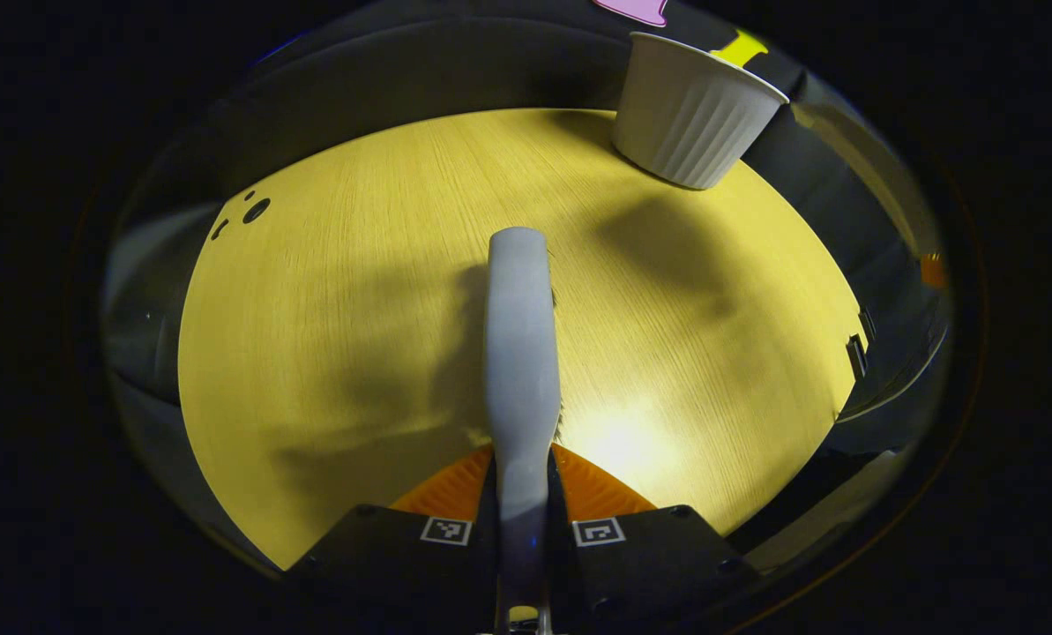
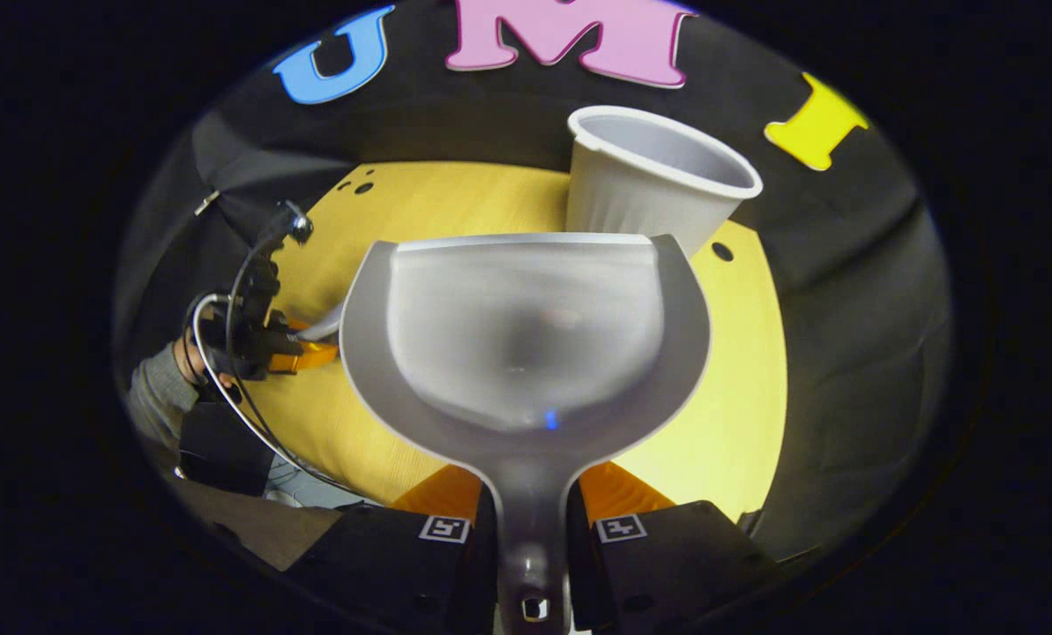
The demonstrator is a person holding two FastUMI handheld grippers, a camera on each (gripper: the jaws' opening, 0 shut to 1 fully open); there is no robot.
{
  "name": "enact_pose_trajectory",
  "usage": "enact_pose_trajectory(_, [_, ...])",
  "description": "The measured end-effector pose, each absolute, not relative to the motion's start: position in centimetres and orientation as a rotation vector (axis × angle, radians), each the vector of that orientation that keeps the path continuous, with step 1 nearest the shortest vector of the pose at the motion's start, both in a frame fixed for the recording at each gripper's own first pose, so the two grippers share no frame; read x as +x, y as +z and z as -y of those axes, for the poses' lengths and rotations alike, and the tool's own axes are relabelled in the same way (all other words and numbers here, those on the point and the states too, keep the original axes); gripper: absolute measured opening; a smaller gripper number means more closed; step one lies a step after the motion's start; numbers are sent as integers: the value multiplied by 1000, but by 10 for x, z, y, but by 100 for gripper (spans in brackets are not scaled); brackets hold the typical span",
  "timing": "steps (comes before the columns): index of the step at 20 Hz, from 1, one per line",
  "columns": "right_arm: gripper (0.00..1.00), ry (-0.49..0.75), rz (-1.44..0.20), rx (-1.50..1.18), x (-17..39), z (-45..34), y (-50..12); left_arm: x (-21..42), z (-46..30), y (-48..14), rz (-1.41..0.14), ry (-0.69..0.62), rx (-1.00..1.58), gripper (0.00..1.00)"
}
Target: Pick up the small broom and dustpan from the desktop, sweep the trash into the dustpan with the broom, and then empty the trash into the garbage bin.
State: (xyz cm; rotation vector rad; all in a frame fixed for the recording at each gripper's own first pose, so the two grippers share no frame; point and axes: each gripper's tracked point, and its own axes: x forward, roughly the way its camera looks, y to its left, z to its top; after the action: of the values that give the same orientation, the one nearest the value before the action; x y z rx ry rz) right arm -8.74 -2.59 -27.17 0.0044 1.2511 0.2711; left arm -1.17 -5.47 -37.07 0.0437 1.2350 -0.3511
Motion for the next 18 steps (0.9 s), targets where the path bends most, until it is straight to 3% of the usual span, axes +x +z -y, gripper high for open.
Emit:
enact_pose_trajectory(7, [37,238,-1301,-10,-93,-12,-360,-13,53,-375,-1239,-301,56,31])
enact_pose_trajectory(10, [40,239,-1318,-1,-95,-22,-384,-16,55,-377,-1246,-277,35,28])
enact_pose_trajectory(11, [37,243,-1322,-2,-96,-26,-394,-15,55,-377,-1244,-271,33,28])
enact_pose_trajectory(18, [37,243,-1353,20,-101,-35,-424,-16,54,-376,-1254,-232,77,28])
